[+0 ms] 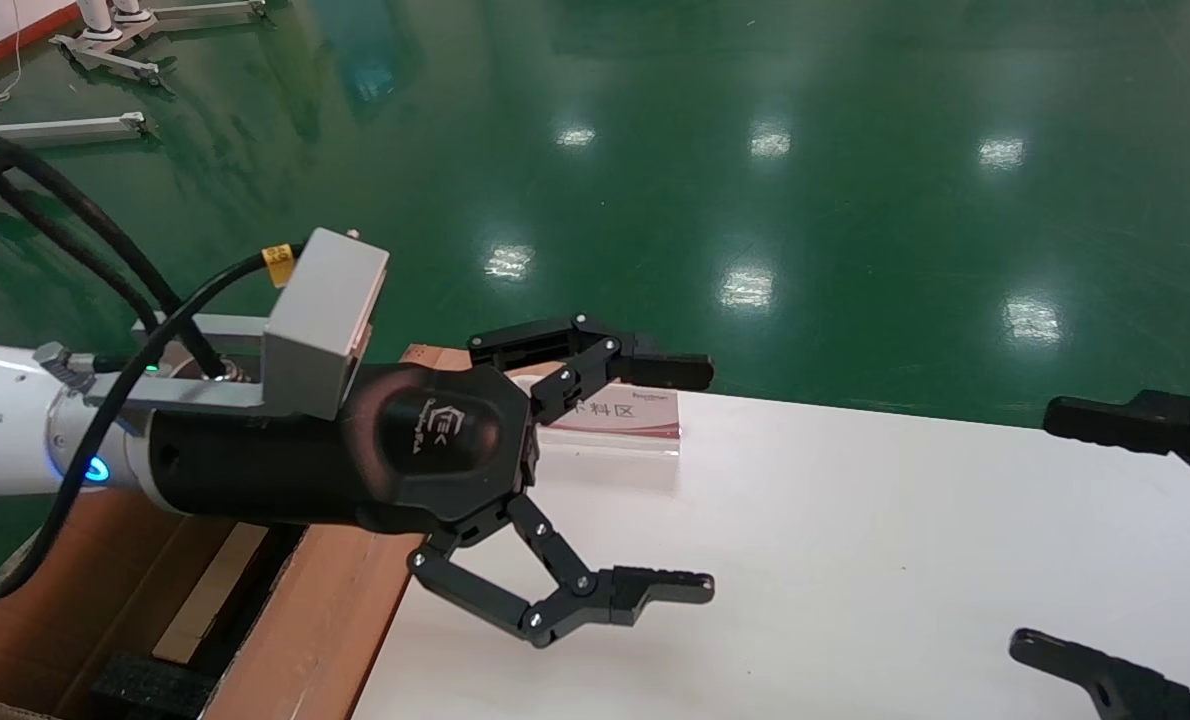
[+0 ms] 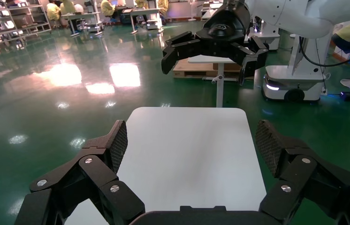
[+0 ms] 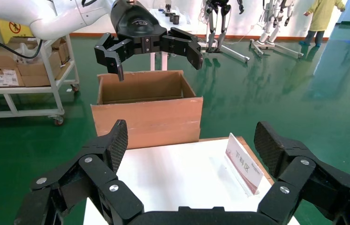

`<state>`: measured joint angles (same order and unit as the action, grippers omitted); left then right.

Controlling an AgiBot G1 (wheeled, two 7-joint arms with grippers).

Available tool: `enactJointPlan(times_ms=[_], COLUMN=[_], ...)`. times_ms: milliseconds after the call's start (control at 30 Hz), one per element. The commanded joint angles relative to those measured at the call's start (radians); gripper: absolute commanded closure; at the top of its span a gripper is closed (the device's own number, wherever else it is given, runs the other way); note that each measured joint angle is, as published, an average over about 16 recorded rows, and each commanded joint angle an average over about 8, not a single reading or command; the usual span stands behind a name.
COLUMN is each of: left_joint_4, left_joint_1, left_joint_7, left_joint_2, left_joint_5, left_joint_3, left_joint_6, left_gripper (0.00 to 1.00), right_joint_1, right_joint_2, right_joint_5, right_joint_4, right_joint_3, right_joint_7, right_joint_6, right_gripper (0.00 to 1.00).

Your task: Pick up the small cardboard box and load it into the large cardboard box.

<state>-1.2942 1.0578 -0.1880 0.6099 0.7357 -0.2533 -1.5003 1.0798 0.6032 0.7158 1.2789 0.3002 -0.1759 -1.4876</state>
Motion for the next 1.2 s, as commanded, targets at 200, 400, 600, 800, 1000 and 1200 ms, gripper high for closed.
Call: enactJointPlan(times_ms=[200,400,600,800,1000,1200], left_joint_4=[0.006,0.008,0.010,0.011,0.011,0.012], left_joint_1=[0.009,0.013,0.016,0.017,0.018,0.019], left_joint_7=[0.000,0.000,0.001,0.001,0.001,0.001], left_joint_2=[0.000,0.001,0.001,0.001,0.001,0.001], left_joint_5=[-0.003,-0.004,-0.005,-0.005,-0.005,-0.005], left_joint_3=[-0.015,-0.021,-0.025,-0.028,-0.029,-0.030], left_joint_6=[0.003,0.004,0.005,0.005,0.005,0.006], left_gripper=[0.00,0.00,0.00,0.00,0.00,0.00], right_joint_1=[0.000,0.000,0.000,0.000,0.000,0.000], right_joint_2=[0.000,0.000,0.000,0.000,0.000,0.000], right_joint_5=[0.000,0.000,0.000,0.000,0.000,0.000], right_joint_4=[0.000,0.000,0.000,0.000,0.000,0.000], right_joint_3=[0.000,0.000,0.000,0.000,0.000,0.000], right_joint_7=[0.000,0.000,0.000,0.000,0.000,0.000], right_joint_6=[0.000,0.000,0.000,0.000,0.000,0.000], right_gripper=[0.00,0.00,0.00,0.00,0.00,0.00])
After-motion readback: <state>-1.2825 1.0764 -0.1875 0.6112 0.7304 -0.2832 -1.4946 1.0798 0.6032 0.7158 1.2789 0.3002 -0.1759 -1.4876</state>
